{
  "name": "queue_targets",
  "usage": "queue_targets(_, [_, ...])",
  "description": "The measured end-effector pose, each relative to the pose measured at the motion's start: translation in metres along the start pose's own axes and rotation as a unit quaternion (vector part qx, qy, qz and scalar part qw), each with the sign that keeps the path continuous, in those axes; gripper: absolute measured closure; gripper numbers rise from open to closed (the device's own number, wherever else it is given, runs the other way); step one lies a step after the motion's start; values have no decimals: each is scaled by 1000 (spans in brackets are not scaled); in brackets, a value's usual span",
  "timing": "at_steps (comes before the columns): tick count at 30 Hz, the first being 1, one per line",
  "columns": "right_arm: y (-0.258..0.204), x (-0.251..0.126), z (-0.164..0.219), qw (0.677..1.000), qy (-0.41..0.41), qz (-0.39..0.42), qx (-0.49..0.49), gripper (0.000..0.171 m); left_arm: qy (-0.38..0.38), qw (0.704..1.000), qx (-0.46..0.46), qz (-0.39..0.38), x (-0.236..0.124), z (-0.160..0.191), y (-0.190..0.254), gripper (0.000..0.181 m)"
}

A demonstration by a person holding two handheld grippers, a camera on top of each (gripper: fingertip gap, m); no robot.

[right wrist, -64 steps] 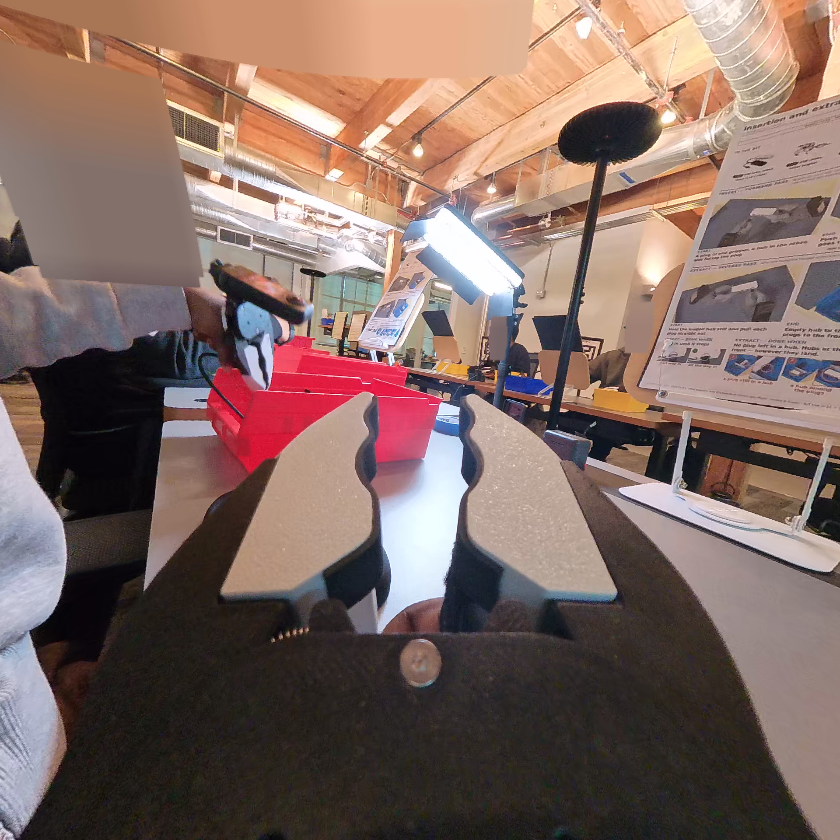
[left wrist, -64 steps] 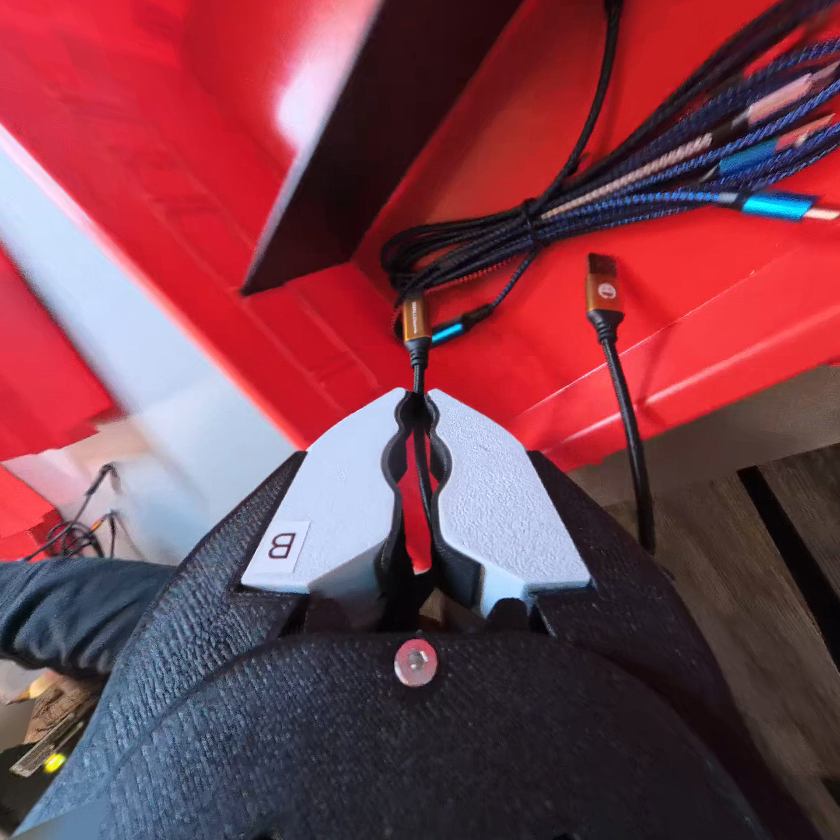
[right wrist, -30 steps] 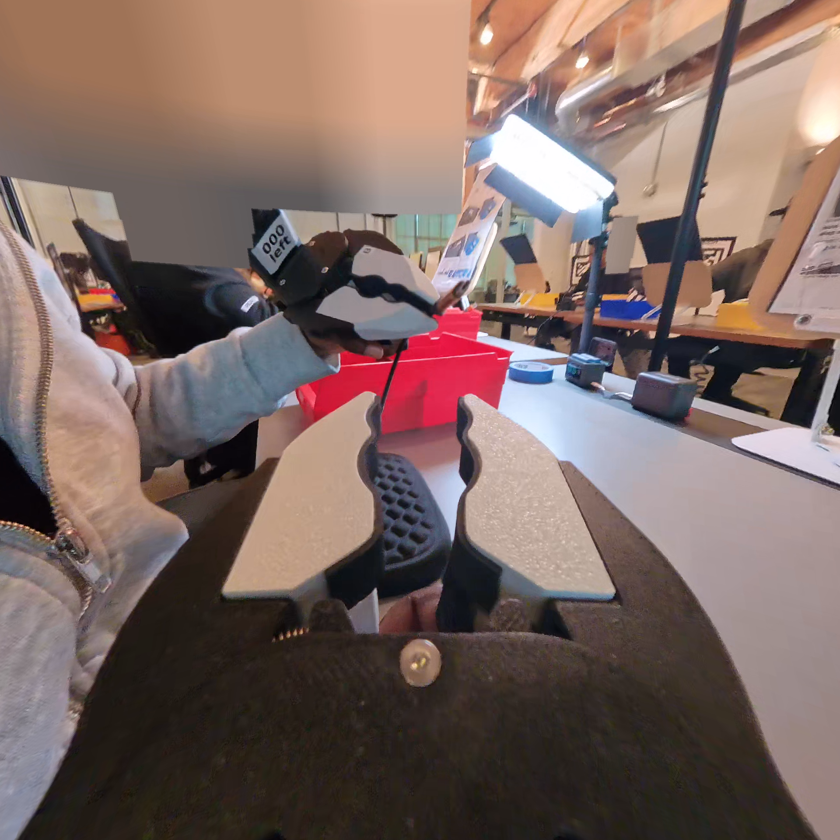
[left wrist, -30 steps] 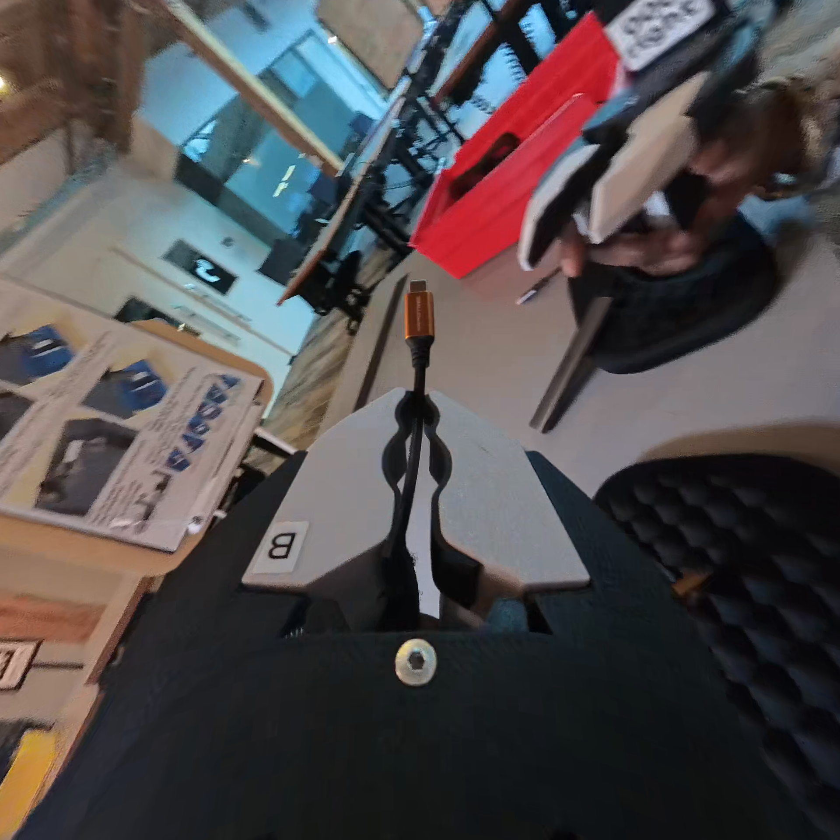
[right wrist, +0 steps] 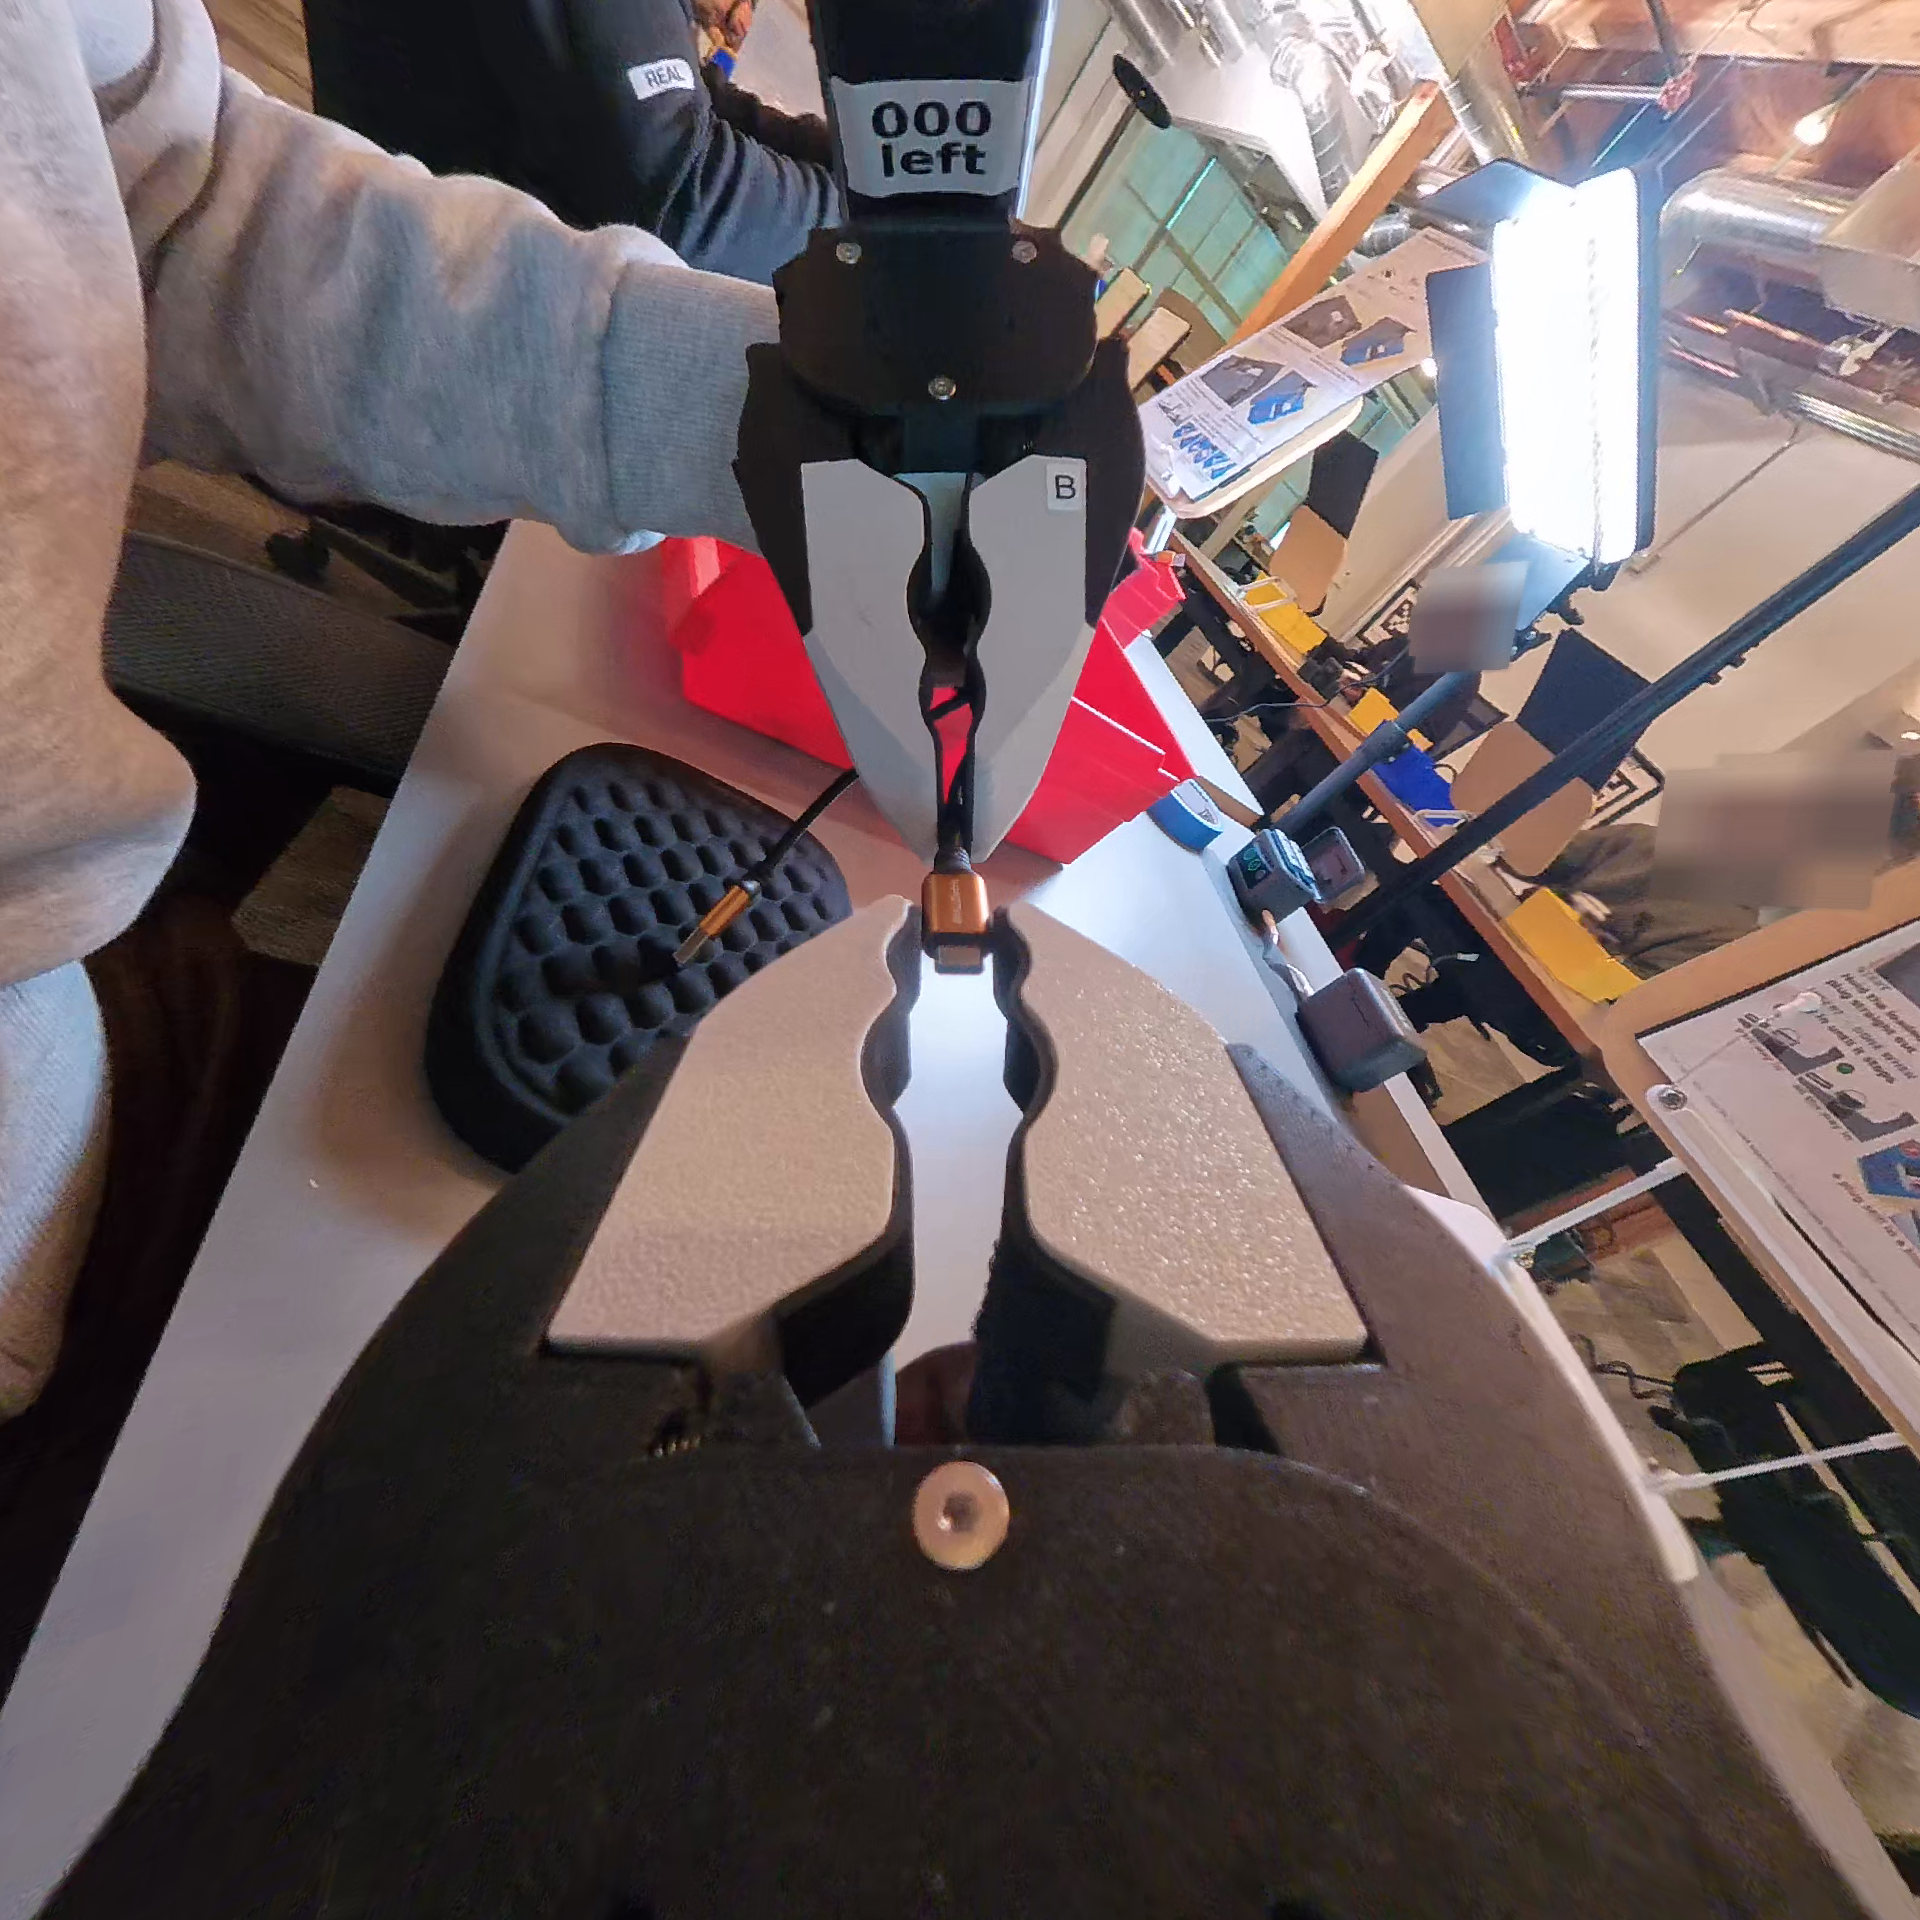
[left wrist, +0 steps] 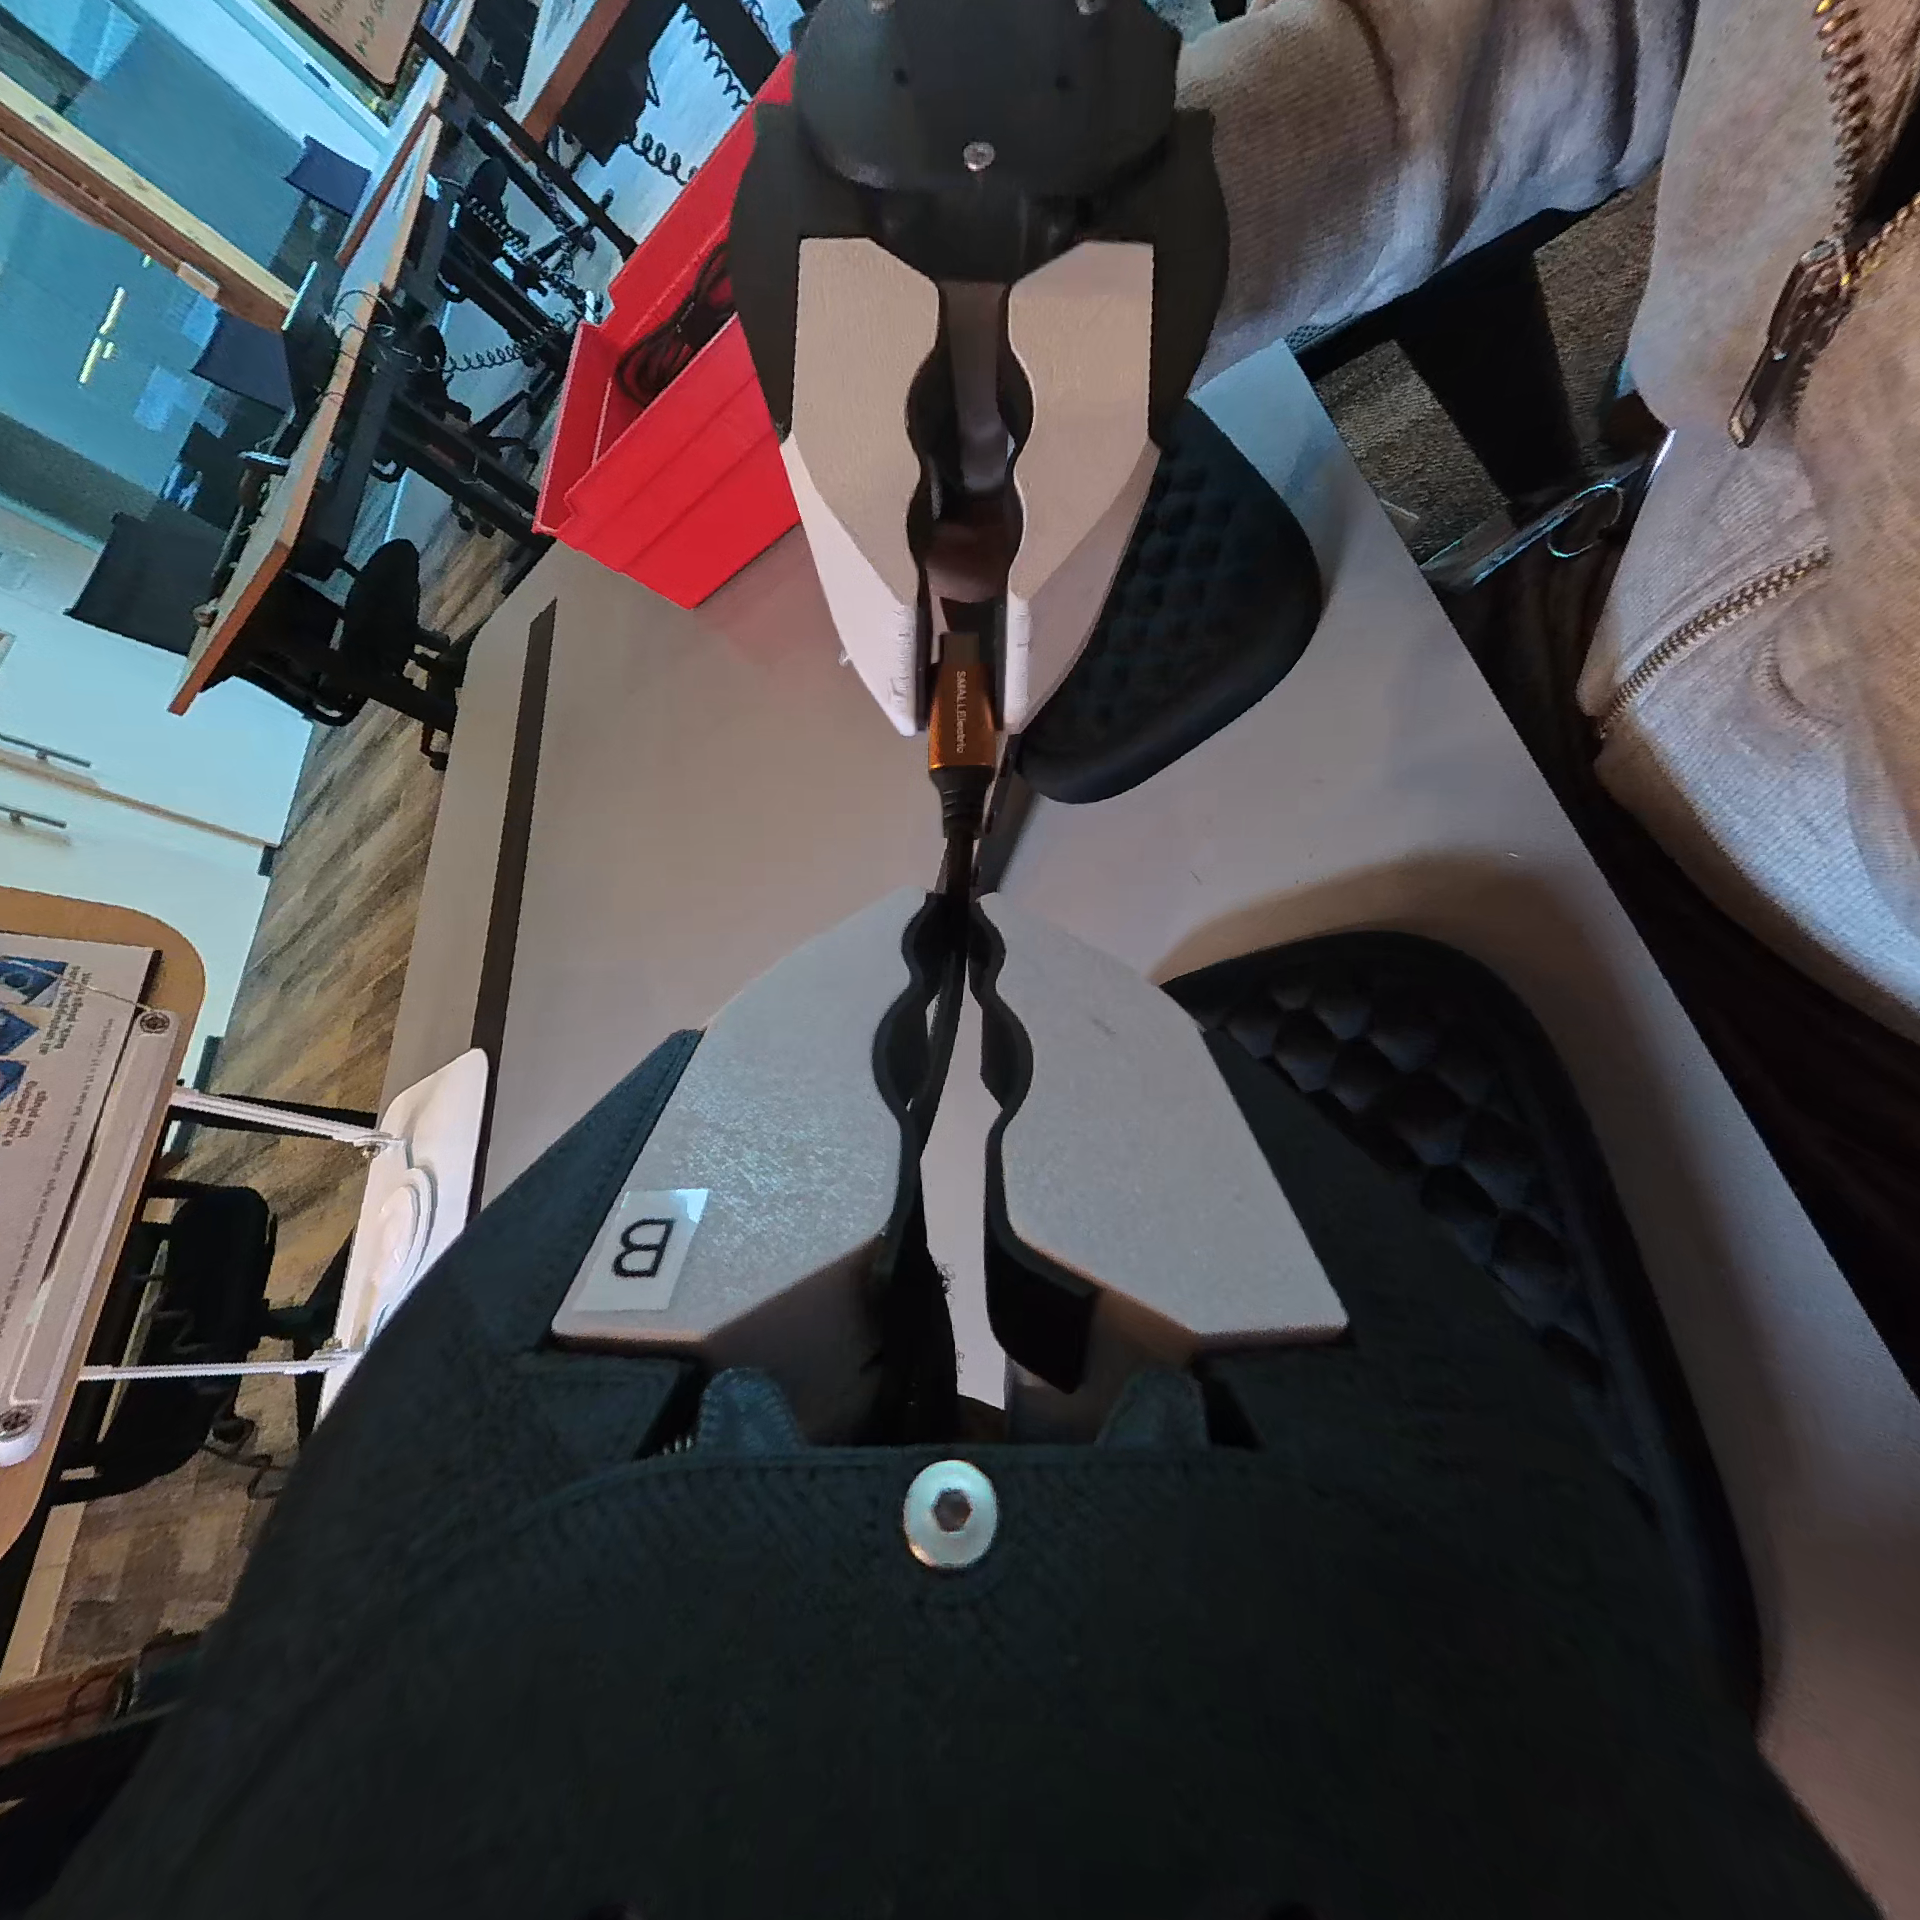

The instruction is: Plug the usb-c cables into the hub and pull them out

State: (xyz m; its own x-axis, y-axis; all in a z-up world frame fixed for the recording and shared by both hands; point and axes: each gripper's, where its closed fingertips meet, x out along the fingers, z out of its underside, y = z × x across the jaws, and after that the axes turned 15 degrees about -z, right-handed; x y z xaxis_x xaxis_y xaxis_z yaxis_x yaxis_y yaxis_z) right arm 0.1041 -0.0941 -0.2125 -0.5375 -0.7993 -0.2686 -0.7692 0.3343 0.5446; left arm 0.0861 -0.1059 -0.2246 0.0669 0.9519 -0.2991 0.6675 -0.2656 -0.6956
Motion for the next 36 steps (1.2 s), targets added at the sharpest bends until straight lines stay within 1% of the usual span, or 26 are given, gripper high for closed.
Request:
queue_targets(1, [-1, 0, 0, 1000, 1, -3, 4, 159, 1, 1000, 0, 1, 0, 0, 0, 176])
queue_targets(3, [1, -1, 1, 1000, 3, -2, 15, 159, 8, 1000, -4, -12, 0, -2, -3, 176])
queue_targets(4, [4, -3, 0, 1000, 11, 7, 25, 159, 19, 999, -18, -34, 1, -5, -9, 174])
queue_targets(6, [15, -9, 0, 997, 33, 29, 63, 159, 74, 989, -82, -103, -4, -21, -30, 157])
queue_targets(7, [23, -13, 1, 994, 44, 48, 85, 159, 119, 972, -127, -155, -12, -31, -45, 148])
queue_targets(8, [32, -17, 3, 991, 56, 68, 106, 159, 175, 947, -176, -205, -24, -42, -59, 142])
queue_targets(10, [49, -24, 6, 980, 85, 103, 148, 159, 296, 876, -272, -266, -54, -59, -75, 142])
queue_targets(11, [59, -27, 7, 973, 101, 120, 167, 159, 335, 843, -317, -275, -63, -62, -76, 142])
queue_targets(12, [68, -30, 7, 967, 115, 137, 182, 159, 358, 821, -358, -264, -66, -64, -73, 142])
queue_targets(13, [78, -32, 7, 960, 127, 155, 196, 159, 373, 808, -390, -235, -62, -68, -65, 142])
queue_targets(15, [98, -35, 5, 949, 139, 188, 214, 159, 387, 793, -437, -171, -50, -80, -46, 142])
queue_targets(16, [106, -34, 2, 946, 144, 198, 214, 159, 389, 795, -445, -139, -44, -87, -36, 141])
queue_targets(18, [120, -33, -9, 941, 159, 213, 211, 159, 373, 816, -431, -97, -28, -97, -20, 141])
queue_targets(19, [124, -31, -19, 939, 174, 209, 210, 159, 349, 830, -423, -104, -19, -94, -18, 142])
queue_targets(20, [125, -28, -30, 938, 197, 193, 211, 159, 321, 838, -421, -133, -10, -86, -22, 141])
queue_targets(21, [124, -24, -40, 934, 222, 168, 223, 159, 302, 838, -421, -168, -5, -75, -29, 141])
queue_targets(22, [120, -21, -49, 929, 247, 132, 243, 159, 295, 836, -423, -186, -3, -66, -34, 140])
queue_targets(24, [100, -11, -61, 912, 283, 23, 296, 160, 298, 821, -450, -186, -7, -53, -41, 138])
queue_targets(26, [75, -2, -58, 888, 284, -72, 355, 160, 306, 810, -470, -174, -13, -45, -44, 135])
queue_targets(28, [53, 1, -48, 869, 272, -126, 393, 160, 302, 814, -470, -160, -15, -40, -40, 135])
queue_targets(29, [44, 4, -40, 866, 255, -139, 406, 160, 293, 822, -466, -147, -13, -38, -34, 135])
queue_targets(31, [30, 6, -26, 871, 224, -147, 411, 160, 282, 836, -461, -101, -8, -39, -18, 135])
queue_targets(33, [18, 7, -20, 869, 209, -167, 415, 160, 274, 837, -466, -85, -2, -38, -11, 136])
queue_targets(36, [9, 7, -13, 872, 191, -176, 414, 159, 275, 836, -471, -66, 2, -37, -4, 144])
